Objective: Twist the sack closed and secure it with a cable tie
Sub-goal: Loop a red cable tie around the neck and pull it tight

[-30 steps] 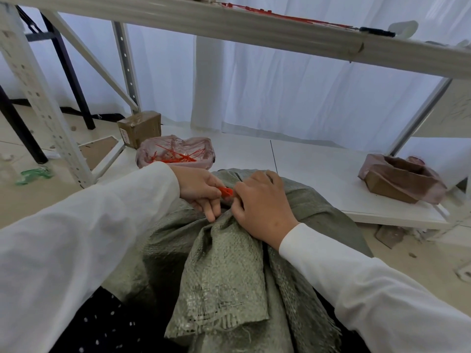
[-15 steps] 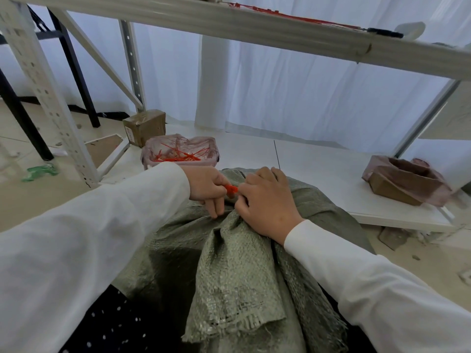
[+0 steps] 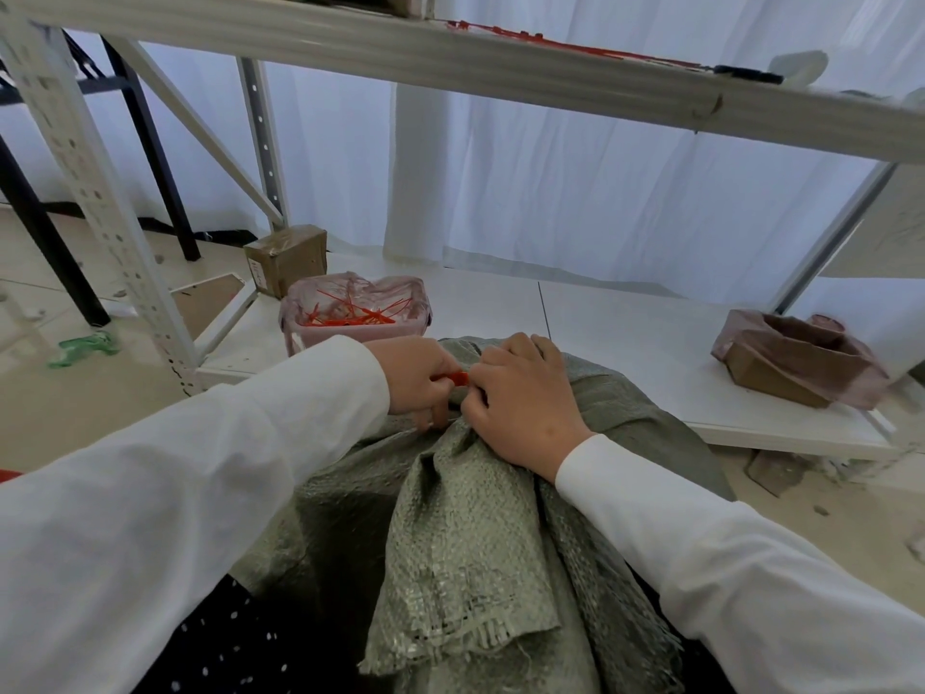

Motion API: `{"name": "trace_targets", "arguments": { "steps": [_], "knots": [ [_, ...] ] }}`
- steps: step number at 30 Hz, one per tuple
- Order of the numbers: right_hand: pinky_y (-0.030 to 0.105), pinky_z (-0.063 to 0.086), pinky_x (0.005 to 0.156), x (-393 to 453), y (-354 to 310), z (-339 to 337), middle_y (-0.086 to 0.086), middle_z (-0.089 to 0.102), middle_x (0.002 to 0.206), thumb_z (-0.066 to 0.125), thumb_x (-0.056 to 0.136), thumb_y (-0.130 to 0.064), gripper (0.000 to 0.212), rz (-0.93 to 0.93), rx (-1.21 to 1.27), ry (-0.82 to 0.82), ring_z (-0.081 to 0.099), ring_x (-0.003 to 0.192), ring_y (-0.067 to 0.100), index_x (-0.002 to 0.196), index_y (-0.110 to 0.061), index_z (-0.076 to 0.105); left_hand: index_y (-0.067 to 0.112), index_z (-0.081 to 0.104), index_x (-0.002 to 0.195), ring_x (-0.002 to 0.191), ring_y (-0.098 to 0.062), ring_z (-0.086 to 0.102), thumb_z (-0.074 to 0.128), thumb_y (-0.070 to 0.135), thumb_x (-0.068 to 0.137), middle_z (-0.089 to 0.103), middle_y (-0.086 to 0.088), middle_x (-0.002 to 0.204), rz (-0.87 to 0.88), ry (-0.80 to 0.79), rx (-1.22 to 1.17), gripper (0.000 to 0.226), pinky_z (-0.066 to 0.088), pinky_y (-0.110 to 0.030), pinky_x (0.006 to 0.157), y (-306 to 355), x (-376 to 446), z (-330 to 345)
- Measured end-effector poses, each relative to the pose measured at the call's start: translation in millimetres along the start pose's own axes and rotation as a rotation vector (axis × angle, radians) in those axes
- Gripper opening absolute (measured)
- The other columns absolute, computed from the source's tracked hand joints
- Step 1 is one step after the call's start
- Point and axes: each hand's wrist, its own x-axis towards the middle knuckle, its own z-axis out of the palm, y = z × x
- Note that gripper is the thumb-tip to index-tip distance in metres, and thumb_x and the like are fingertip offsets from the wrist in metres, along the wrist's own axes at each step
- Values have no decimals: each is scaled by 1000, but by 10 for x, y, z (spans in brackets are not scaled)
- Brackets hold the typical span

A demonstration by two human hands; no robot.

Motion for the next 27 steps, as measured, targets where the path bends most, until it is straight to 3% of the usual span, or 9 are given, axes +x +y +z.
{"name": "trace_targets", "arguments": {
  "steps": [3,6,11,13,16,18,20,22,27],
  "knots": [
    [45,31,100,-2,-7,-20,-8,40,75,15,73,-36,52,11,13,-38,46,96,25,75,-15,62,6,61,96,81,-19,69,36,11,95,74,-7,89,20,-20,74,26,51,-32,87,80,-28,21],
    [44,28,103,11,-3,-43,-4,55,81,16,77,-34,51,21,33,-69,46,101,24,79,-16,64,9,59,104,89,-21,65,34,14,95,71,-7,97,7,10,251,27,49,-33,89,172,-39,57],
    [52,41,92,-14,-16,6,3,60,70,28,76,-30,41,55,89,43,55,84,29,66,-12,63,9,52,117,98,-27,60,32,19,97,64,-11,108,-25,66,389,30,41,-29,79,233,-29,111],
    [53,39,96,-21,-1,13,3,61,74,27,76,-31,43,57,86,11,55,88,30,70,-12,65,10,56,113,93,-23,62,33,19,97,67,-10,104,-7,51,275,29,44,-29,85,203,-40,84],
    [50,31,102,-28,29,-6,5,62,85,24,80,-33,47,32,82,-20,51,98,30,80,-12,66,14,64,92,78,-14,66,34,22,98,71,-6,89,-25,38,-96,32,47,-24,86,111,-38,44],
    [46,24,107,-37,44,-31,4,61,94,36,90,-30,34,24,71,-57,47,106,28,86,-12,64,8,67,93,72,-6,67,37,27,97,72,-4,85,-92,66,-320,35,49,-19,83,35,-7,31],
    [43,17,111,-48,49,-44,3,59,100,45,93,-29,24,20,89,-69,42,111,25,91,-13,63,7,68,99,76,-9,69,41,27,96,73,-3,84,-135,30,-483,34,49,-25,85,-44,22,30],
    [41,13,112,-55,51,-55,2,58,104,45,94,-30,24,23,93,-76,40,114,24,93,-13,61,13,70,94,75,-7,67,45,25,95,73,3,81,-122,-10,-558,28,48,-28,81,-98,27,37],
    [40,13,112,-62,69,-74,-1,55,104,47,94,-33,20,45,124,-102,38,115,21,89,-16,58,23,68,80,59,4,60,55,24,91,71,11,72,-109,-34,-678,17,44,-16,64,-133,46,72]
  ]
}}
